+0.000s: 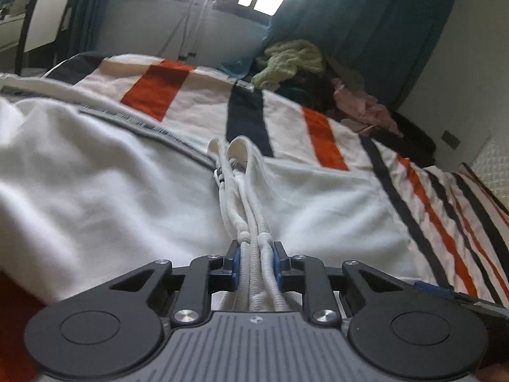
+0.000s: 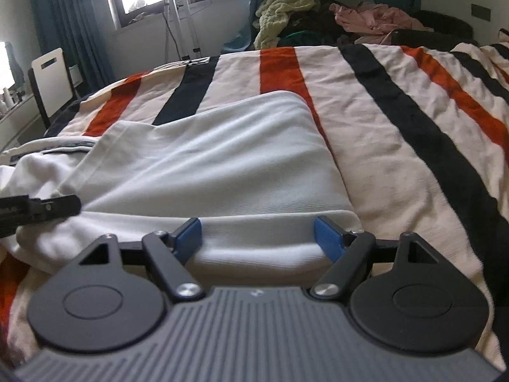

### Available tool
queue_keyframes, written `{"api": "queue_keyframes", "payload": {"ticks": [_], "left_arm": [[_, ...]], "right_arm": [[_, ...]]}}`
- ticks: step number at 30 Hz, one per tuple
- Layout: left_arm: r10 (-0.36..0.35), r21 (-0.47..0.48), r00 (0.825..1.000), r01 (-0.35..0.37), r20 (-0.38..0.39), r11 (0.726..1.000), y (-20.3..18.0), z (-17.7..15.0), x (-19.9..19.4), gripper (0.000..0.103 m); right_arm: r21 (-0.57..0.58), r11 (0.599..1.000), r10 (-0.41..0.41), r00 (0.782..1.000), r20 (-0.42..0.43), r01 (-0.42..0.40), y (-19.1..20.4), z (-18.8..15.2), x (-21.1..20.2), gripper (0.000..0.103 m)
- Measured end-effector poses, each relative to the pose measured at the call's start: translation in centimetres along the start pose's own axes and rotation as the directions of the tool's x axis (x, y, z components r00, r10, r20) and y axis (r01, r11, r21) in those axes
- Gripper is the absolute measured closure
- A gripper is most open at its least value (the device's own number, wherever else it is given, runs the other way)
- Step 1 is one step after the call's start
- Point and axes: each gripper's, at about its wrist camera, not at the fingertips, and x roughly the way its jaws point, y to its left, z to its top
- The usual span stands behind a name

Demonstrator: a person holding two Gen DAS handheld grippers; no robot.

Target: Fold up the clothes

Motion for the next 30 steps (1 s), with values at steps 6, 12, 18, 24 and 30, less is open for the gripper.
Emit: {"api": "queue_keyframes", "payload": {"ticks": [6, 12, 18, 24, 30], "left_arm": [[0.04, 0.007, 0.999, -0.039, -0.022, 0.999, 0.2, -0.1, 0.4, 0.062], [0.039, -0.095, 0.999, -0.042, -0.034, 0.995, 2.1, 0.8, -1.5, 0.035], [0.178, -0.337, 0.984, -0.161, 0.021, 0.927, 8.1, 2.0, -7.3, 0.002], [0.199, -0.648, 0.975, -0.211, -0.093, 0.731, 17.2, 2.2, -8.6, 0.002], [0.186, -0.827, 0.982, -0.08, 0.03, 0.557, 23.1, 1.4, -7.7, 0.012]], "right_arm": [[-0.029, 0.999, -0.019, 1.0, -0.005, 0.019, 0.7, -0.2, 0.4, 0.022], [-0.004, 1.0, -0.017, 1.0, -0.007, 0.017, 0.4, -0.2, 0.4, 0.022], [0.016, 1.0, -0.01, 1.0, -0.01, 0.01, 0.1, -0.1, 0.2, 0.023], [0.037, 0.999, -0.002, 1.0, -0.008, 0.002, -0.2, -0.2, 0.0, 0.024], [0.041, 0.999, -0.006, 1.0, -0.008, 0.006, -0.1, -0.3, 0.2, 0.023]]}}
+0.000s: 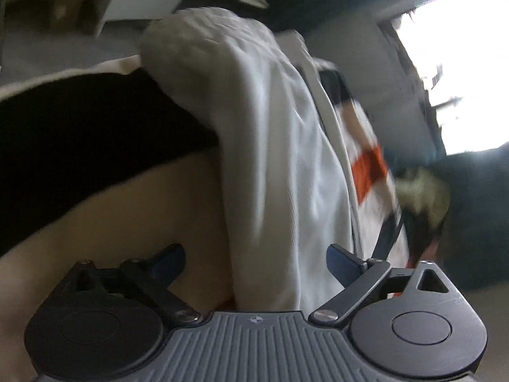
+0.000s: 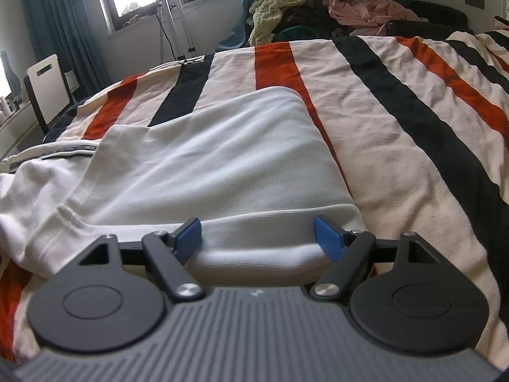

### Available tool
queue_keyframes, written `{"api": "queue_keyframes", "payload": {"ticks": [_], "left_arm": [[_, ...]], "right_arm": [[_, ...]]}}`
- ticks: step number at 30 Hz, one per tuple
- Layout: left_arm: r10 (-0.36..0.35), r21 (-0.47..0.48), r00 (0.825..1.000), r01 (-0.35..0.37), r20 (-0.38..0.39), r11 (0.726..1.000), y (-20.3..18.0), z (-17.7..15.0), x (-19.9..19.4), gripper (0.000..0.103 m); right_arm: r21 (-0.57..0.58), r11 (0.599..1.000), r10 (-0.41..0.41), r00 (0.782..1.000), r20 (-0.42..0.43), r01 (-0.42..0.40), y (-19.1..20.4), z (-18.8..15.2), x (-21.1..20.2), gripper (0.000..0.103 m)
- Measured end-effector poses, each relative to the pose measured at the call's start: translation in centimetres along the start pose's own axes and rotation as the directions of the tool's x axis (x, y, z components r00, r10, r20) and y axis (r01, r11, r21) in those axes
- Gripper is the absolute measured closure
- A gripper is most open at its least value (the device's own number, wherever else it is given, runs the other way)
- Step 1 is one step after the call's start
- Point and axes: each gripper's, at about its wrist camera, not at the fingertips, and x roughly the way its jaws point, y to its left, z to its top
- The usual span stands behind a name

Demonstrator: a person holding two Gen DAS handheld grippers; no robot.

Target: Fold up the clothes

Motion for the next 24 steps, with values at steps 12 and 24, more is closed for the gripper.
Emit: {"api": "queue_keyframes", "payload": {"ticks": [12, 24], "left_arm": [[0.201, 0.283, 0.908, -0.315, 0.367, 0.906, -4.6, 1.4, 1.0, 0.067], [-0.089, 0.601, 0.76, -0.429, 0.643, 0.675, -18.5, -7.7, -4.3, 0.087]], "right_arm": [[-0.069, 0.997, -0.03, 1.0, 0.001, 0.03, 0.9, -0.3, 0.5, 0.018], [0.098, 0.994, 0.045, 0.999, 0.028, -0.048, -0.9, 0.4, -0.6, 0.019]]}}
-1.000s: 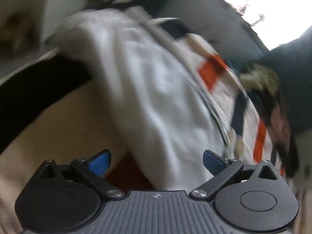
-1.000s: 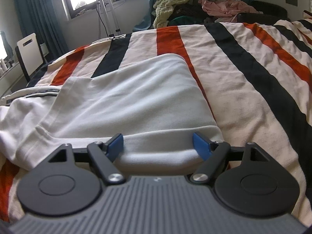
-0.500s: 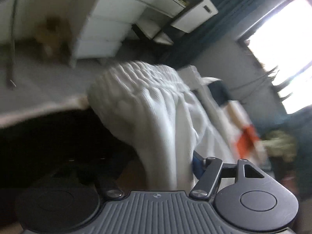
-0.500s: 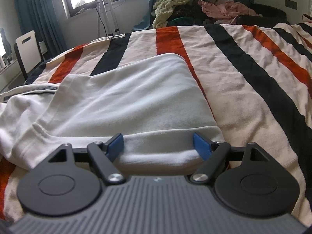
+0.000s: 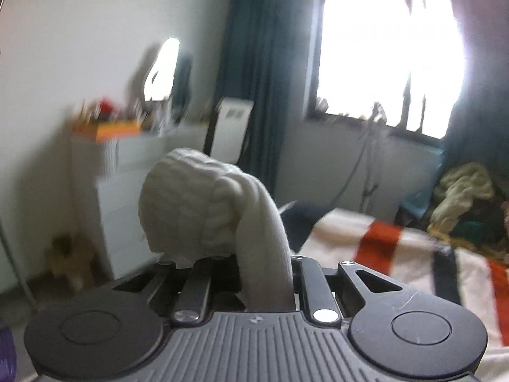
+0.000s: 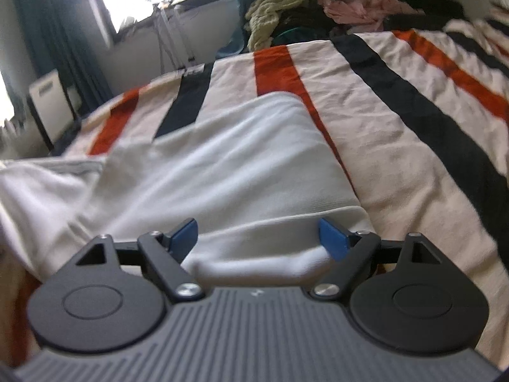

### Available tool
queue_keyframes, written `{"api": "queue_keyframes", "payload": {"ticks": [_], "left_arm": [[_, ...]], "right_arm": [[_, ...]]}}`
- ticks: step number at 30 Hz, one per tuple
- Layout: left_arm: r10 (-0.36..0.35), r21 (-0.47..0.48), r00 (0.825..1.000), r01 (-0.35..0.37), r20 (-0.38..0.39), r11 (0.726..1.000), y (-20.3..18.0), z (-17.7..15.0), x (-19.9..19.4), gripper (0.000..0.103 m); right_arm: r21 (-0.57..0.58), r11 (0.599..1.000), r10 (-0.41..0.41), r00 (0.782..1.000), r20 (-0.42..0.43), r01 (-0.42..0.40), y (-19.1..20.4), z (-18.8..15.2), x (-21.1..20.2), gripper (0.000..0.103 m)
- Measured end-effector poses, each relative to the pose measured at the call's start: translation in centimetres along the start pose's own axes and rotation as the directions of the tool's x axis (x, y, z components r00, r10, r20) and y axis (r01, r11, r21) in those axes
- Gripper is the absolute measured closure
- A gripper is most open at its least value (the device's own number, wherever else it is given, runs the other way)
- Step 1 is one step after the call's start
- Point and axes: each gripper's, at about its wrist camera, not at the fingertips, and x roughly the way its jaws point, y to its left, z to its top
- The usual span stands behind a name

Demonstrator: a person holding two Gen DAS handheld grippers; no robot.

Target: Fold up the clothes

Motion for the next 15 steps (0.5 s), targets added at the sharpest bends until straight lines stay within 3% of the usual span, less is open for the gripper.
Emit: {"api": "queue_keyframes", "payload": {"ticks": [4, 8, 12, 15], "left_arm": [[-0.088, 0.068, 0.989, 0.08, 0.122, 0.994, -7.1, 2.4, -3.8, 0.087], [-0.181, 0.13, 0.959, 0.155, 0.218, 0.979, -14.4, 1.4, -9.1, 0.086], [-0.261, 0.201, 0.929, 0.213, 0.26, 0.956, -21.6, -3.1, -13.5, 0.086], [-0.331, 0.305, 0.914, 0.254, 0.235, 0.918, -27.1, -9.2, -15.0, 0.085]], "right_arm": [[0.117, 0.993, 0.025, 0.999, 0.021, -0.027, -1.4, 1.5, -1.4, 0.019], [0.193, 0.981, 0.017, 0.996, 0.082, -0.033, -3.4, 2.9, -3.2, 0.019], [0.285, 0.957, 0.011, 0.99, 0.138, -0.05, -6.3, 4.2, -5.0, 0.019], [0.349, 0.937, -0.023, 0.986, 0.168, -0.037, -8.9, 5.0, -5.8, 0.019]]}}
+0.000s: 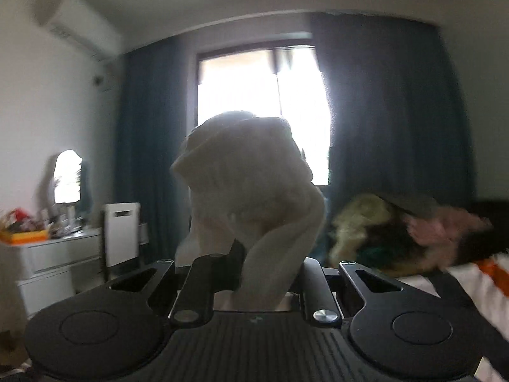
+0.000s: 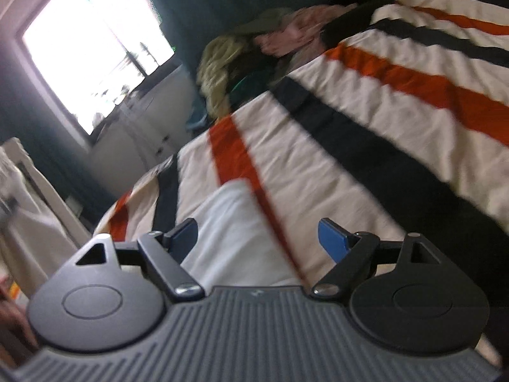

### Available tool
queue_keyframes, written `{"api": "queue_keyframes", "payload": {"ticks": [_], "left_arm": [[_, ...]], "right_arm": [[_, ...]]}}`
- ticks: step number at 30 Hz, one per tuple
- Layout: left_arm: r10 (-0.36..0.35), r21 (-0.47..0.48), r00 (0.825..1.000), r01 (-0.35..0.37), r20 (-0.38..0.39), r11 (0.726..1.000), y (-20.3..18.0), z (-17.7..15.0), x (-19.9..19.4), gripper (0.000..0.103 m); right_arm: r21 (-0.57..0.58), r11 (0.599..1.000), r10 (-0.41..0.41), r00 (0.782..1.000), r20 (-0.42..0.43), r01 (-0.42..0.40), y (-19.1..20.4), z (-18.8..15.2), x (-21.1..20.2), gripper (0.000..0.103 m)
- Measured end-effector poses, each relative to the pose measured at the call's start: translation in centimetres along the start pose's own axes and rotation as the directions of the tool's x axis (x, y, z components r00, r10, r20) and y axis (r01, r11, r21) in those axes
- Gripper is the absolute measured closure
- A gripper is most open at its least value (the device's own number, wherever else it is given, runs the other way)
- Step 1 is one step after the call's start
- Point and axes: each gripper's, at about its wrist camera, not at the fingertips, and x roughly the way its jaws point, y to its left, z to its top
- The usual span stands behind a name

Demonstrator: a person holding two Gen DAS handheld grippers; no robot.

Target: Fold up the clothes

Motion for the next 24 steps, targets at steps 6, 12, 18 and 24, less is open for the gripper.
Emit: {"api": "queue_keyframes", "payload": {"ticks": [6, 12, 18, 24], "left_arm": [[-0.149, 0.207, 0.964, 0.195, -0.22, 0.959, -10.8, -11.5, -1.4, 0.085], [-0.176, 0.175, 0.939, 0.235, -0.295, 0.956, -11.5, -12.9, -1.2, 0.08], [-0.269, 0.129, 0.862, 0.354, -0.43, 0.926, -6.1, -10.5, 1.1, 0.021], [-0.331, -0.018, 0.802, 0.372, -0.497, 0.928, 3.0, -7.1, -0.9, 0.017]], "right_arm": [[0.111, 0.994, -0.01, 1.0, 0.027, 0.007, -3.8, 1.9, 0.1, 0.017], [0.214, 0.967, 0.147, 0.989, -0.036, -0.136, -4.9, 1.0, 2.0, 0.017], [0.247, 0.924, 0.321, 0.942, -0.094, -0.29, -3.8, -0.1, 3.7, 0.017], [0.229, 0.922, 0.344, 0.931, -0.119, -0.311, -2.8, -0.7, 4.3, 0.017]]}}
